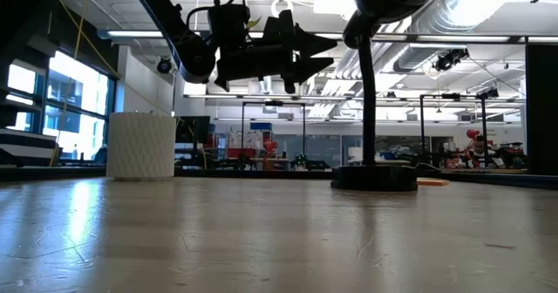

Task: Screw lightbulb
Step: Insert the light bulb into the desk lamp, then remove the light bulb from the desk lamp

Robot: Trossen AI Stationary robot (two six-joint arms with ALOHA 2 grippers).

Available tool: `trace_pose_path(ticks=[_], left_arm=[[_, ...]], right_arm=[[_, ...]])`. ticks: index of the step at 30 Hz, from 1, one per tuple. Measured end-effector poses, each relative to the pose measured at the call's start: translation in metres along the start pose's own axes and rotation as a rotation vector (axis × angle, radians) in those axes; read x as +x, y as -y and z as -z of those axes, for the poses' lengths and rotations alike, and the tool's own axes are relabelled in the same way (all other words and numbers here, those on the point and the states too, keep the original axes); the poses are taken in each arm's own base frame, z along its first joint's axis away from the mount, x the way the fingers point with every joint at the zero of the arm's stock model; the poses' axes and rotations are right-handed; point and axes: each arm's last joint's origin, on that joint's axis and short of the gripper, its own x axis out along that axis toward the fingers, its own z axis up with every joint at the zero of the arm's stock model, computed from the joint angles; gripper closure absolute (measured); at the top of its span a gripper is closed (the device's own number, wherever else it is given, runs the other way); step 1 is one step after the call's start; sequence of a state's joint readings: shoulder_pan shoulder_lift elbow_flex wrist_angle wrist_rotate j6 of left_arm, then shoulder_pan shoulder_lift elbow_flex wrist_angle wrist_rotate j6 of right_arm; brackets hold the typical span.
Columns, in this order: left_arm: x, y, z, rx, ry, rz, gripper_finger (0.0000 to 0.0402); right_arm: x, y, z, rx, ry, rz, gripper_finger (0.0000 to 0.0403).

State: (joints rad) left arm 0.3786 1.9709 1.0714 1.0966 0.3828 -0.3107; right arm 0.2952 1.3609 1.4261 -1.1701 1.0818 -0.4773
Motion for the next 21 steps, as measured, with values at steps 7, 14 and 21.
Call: trace_pose_path(ticks=[7,14,21], left_arm=[[0.0,0.0,0.0,-0.002,0.0,0.0,0.0173],[0.0,0.0,0.001,-0.042,-0.008,-0.004,0.0173],[0.0,-0.001,0.002,-0.06,-0.015,-0.008,0.0173]], right_arm=[[-0.006,-0.002,-0.003,-0.03,0.025,0.011,0.0049],[-0.024,-0.005,-0.007,0.187,0.084,0.078,0.0048],[-0.033,0.006,0.013,0.932,0.139,-0.047,0.0051]])
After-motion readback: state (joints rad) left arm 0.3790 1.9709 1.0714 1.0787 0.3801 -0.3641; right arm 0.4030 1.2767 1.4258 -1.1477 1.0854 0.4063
